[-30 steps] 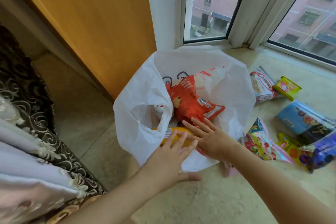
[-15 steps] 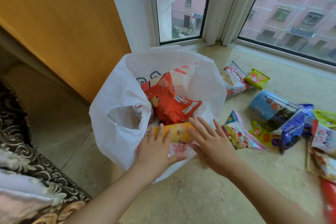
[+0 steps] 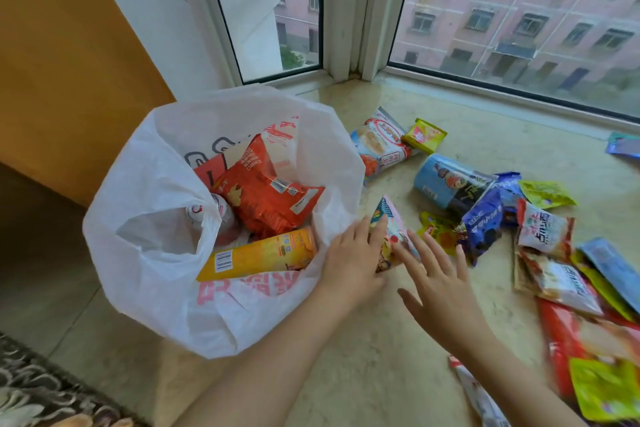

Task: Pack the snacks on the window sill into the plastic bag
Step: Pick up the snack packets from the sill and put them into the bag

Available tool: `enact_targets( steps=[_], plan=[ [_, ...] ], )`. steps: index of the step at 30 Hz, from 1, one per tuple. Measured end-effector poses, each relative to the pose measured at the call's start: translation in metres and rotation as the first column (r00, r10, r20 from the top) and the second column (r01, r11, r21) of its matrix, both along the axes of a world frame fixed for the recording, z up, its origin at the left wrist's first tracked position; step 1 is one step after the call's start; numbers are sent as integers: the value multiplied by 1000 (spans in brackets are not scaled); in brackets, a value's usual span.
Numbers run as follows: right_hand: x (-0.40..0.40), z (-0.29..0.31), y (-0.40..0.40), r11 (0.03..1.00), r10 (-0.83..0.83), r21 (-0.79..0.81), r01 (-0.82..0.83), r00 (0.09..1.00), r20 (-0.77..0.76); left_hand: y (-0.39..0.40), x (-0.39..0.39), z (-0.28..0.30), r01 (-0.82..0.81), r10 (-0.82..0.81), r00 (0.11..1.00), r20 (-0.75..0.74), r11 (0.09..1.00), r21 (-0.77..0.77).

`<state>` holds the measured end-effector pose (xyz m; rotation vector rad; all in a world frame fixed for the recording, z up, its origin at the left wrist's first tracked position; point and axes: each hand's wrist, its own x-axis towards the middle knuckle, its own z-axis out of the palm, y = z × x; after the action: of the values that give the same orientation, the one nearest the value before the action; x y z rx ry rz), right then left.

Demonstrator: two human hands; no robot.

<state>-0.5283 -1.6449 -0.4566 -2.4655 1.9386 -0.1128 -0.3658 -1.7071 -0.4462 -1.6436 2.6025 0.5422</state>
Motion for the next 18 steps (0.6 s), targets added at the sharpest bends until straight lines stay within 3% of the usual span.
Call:
enact_targets(
  steps=[6, 13, 18],
  plan=[
    [-20, 3, 5, 998, -55, 30, 53, 998, 41, -4, -13, -18, -72, 76, 992, 105, 997, -39],
    [-44, 35, 4, 989, -142, -7, 147, 966, 214, -3, -17, 28, -186, 170, 973, -156, 978, -94],
    [-34, 69, -11, 989, -15, -139, 58, 956, 294, -2, 14, 81, -291, 244, 943, -226, 935, -201]
  ],
)
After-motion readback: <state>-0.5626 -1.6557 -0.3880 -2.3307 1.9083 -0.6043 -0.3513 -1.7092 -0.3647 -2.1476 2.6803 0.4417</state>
